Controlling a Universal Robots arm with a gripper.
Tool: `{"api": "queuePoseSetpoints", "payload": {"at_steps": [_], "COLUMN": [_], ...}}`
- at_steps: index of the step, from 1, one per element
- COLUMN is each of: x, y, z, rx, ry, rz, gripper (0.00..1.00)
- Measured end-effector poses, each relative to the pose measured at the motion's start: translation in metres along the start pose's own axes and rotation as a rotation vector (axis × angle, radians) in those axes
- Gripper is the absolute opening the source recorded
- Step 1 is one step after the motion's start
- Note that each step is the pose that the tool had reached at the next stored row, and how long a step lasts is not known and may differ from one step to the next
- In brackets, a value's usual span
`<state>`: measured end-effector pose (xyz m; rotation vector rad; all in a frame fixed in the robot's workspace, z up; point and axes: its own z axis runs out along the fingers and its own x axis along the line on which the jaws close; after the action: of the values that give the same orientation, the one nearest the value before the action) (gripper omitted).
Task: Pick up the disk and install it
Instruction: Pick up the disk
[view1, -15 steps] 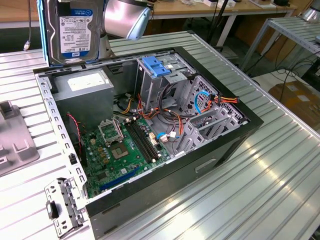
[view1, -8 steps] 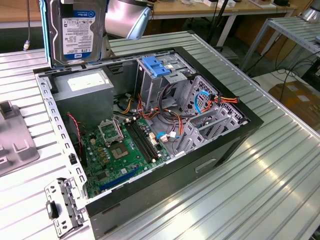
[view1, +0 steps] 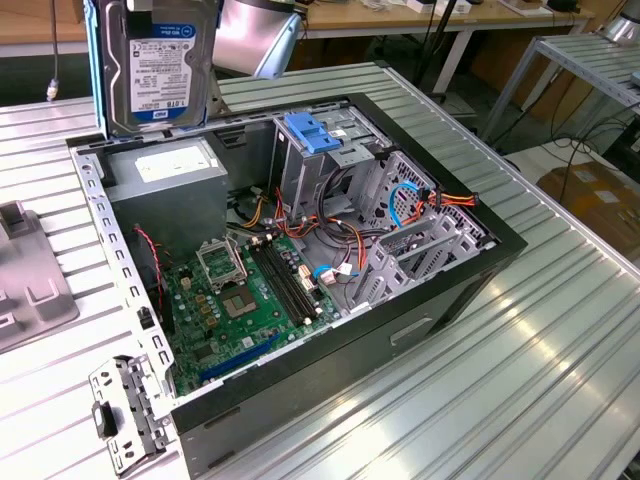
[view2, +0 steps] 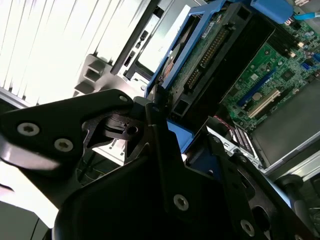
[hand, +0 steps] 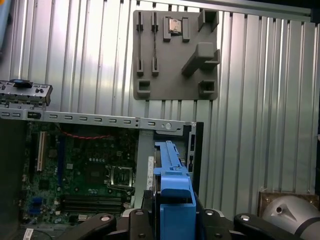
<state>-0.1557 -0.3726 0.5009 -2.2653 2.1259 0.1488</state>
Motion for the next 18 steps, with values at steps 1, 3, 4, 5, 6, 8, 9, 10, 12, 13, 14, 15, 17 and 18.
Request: {"api": "queuePoseSetpoints", "payload": {"at_steps": [1,3,4,5,6,8,9,10,12,13,14,15,17,18], "x": [0.001,0.0025,0.004,0.0052,0.0065,0.0078,0.0087,0.0094,0.0109,0.0117,0.0124,0.0134,0.0153,0.0163], "y": [-0.0003,-0.0006,-0.001,-0.0013,-0.0016,-0.002,-0.0022,-0.0024,-0.0029,-0.0031,-0.0033,-0.0035,-0.0041,-0.0044], "z": [-0.0001,-0.0002,-0.0004,-0.0005,-0.0005,-0.0007,-0.0007,-0.0008,-0.0009,-0.001,-0.001,-0.0011,-0.0013,-0.0014], "rx": [-0.0001,0.0,0.0,-0.0001,0.0,-0.0001,0.0,0.0,0.0,-0.0001,0.0,-0.0001,0.0,-0.0001], "ry": [0.0001,0.0,0.0,0.0001,0.0,0.0001,0.0,0.0,0.0,0.0,0.0,0.0,0.0,0.0001], "rz": [0.0,0.0,0.0,0.0,0.0,0.0,0.0,0.0,0.0,0.0,0.0,0.0,0.0,0.0], "gripper": [0.37,0.37,0.37,0.37,0.37,0.37,0.37,0.37,0.37,0.37,0.37,0.37,0.37,0.37]}}
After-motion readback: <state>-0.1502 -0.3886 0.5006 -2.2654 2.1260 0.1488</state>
